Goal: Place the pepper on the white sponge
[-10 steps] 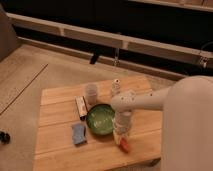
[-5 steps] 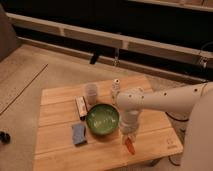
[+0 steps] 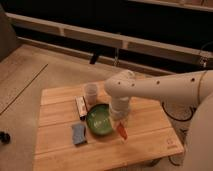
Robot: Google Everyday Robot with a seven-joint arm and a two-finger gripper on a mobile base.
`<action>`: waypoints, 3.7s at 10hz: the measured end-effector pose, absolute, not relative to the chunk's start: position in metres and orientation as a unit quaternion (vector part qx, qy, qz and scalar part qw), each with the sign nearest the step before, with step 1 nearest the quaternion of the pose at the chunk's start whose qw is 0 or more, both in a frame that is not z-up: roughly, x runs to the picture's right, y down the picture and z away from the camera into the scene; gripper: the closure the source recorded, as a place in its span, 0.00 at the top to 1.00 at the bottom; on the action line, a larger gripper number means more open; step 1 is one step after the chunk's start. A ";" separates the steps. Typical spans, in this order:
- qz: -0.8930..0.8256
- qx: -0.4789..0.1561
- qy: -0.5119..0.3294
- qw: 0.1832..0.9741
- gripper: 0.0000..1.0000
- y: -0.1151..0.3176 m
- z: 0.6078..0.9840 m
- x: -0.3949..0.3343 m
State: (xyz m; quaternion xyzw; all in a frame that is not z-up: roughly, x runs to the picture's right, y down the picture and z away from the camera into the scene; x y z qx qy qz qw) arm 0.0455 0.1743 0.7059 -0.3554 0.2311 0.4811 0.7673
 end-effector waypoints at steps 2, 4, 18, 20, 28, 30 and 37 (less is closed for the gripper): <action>0.447 -0.390 0.186 0.783 0.00 0.173 0.714 -0.028; 0.426 -0.422 0.154 0.785 0.00 0.179 0.720 -0.077; 0.365 -0.458 0.179 0.790 0.00 0.201 0.760 -0.135; 0.347 -0.470 0.200 0.787 0.00 0.210 0.773 -0.143; 0.293 -0.484 0.223 0.794 0.49 0.207 0.781 -0.173; 0.296 -0.471 0.233 0.798 0.67 0.199 0.774 -0.165; 0.302 -0.467 0.244 0.794 0.80 0.199 0.765 -0.159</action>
